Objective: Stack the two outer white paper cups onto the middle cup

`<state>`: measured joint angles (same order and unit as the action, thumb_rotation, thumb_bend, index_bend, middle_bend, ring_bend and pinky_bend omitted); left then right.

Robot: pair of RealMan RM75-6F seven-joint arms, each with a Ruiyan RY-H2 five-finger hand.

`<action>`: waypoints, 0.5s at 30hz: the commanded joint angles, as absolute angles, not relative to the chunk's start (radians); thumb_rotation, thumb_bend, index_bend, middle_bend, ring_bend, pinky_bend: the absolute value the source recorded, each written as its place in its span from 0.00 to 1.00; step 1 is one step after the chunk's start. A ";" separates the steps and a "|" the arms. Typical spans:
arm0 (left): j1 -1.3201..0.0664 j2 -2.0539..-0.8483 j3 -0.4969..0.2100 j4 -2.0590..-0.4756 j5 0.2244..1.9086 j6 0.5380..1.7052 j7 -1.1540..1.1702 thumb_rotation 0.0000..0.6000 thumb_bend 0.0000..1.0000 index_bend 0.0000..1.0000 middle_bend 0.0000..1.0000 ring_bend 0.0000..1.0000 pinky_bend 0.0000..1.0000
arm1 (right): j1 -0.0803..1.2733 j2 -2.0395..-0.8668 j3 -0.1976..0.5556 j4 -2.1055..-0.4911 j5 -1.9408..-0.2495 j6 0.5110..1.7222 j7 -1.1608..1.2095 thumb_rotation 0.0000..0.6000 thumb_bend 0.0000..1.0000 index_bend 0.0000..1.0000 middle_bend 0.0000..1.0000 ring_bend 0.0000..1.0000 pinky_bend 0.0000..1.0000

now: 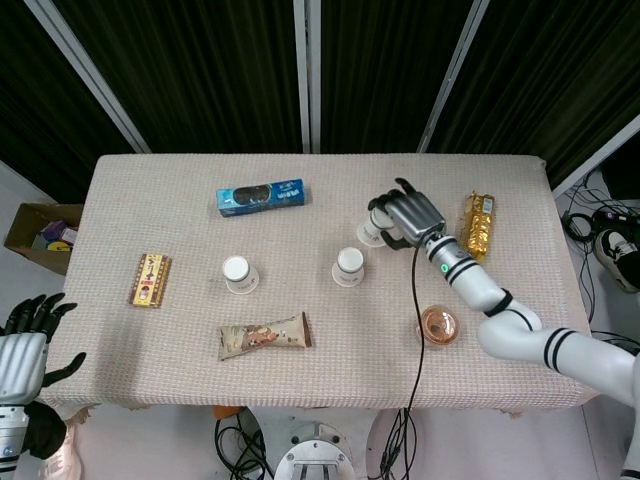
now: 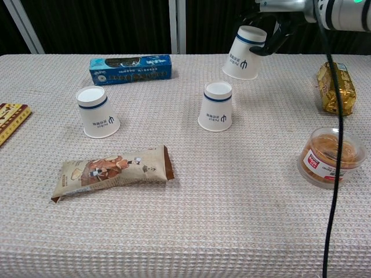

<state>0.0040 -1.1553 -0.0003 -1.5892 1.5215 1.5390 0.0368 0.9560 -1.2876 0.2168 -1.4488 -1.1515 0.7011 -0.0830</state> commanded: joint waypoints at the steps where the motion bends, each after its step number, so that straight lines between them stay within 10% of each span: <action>1: 0.003 -1.154 0.000 -1.596 1.529 1.543 0.043 1.00 0.20 0.23 0.12 0.08 0.10 | 0.856 -1.132 0.187 -1.651 -1.365 0.833 0.012 1.00 0.44 0.40 0.41 0.19 0.06; 15: 0.007 -1.156 0.003 -1.604 1.528 1.546 0.053 1.00 0.20 0.23 0.12 0.08 0.10 | 0.894 -1.245 0.158 -1.579 -1.399 0.816 -0.140 1.00 0.44 0.41 0.37 0.18 0.06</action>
<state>0.0070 -1.1556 0.0030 -1.6037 1.5282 1.5465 0.0527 0.8832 -1.2288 0.1581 -1.5947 -1.4059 0.8252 -0.1243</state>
